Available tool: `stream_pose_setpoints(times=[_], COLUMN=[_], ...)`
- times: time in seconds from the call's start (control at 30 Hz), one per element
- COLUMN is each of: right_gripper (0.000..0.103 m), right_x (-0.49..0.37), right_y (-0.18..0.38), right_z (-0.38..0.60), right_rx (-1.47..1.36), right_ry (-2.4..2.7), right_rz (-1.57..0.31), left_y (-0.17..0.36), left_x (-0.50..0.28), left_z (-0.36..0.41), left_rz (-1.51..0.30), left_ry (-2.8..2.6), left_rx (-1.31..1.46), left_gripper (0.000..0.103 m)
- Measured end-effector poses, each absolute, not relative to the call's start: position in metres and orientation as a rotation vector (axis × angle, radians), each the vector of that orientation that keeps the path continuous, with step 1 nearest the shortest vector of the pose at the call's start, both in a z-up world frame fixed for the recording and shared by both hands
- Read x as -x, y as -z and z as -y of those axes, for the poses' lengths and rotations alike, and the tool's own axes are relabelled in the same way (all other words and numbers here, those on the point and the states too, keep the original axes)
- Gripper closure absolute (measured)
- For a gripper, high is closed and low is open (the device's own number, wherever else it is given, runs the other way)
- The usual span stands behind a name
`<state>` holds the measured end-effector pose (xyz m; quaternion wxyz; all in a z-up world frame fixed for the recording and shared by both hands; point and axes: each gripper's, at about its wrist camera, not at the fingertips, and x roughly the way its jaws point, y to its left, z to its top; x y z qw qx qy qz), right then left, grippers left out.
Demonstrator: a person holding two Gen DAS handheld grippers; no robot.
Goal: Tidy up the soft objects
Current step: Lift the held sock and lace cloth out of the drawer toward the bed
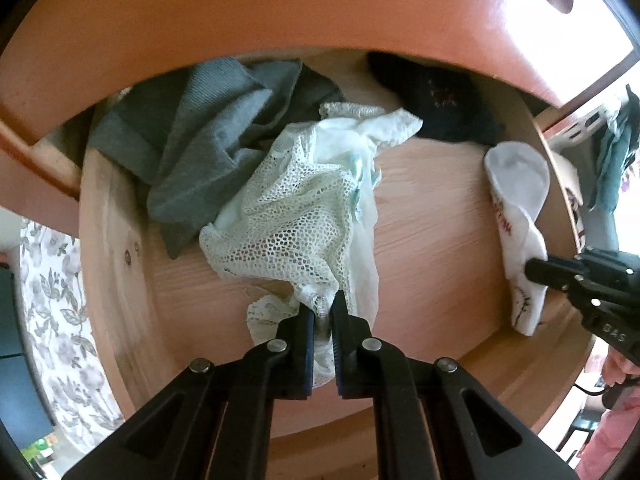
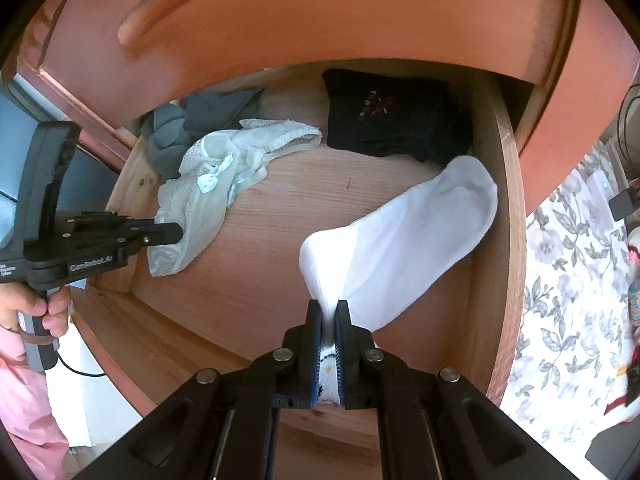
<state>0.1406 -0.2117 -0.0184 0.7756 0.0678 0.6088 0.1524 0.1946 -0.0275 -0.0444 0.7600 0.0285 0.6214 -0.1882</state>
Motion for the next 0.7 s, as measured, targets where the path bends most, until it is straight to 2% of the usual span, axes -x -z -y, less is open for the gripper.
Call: stream_pose_setpoints(times=[0.7], right_gripper=[0.096], right_x=[-0.132], right_y=[0.014], right_z=[0.217], right_rx=[-0.308], right_ry=[-0.409], right_rz=[-1.218], left_y=[-0.005], left_x=[-0.167], left_z=[-0.021], left_rz=[-1.177], left_ry=[0.478], left_rx=[0.263], left_gripper=[0.096])
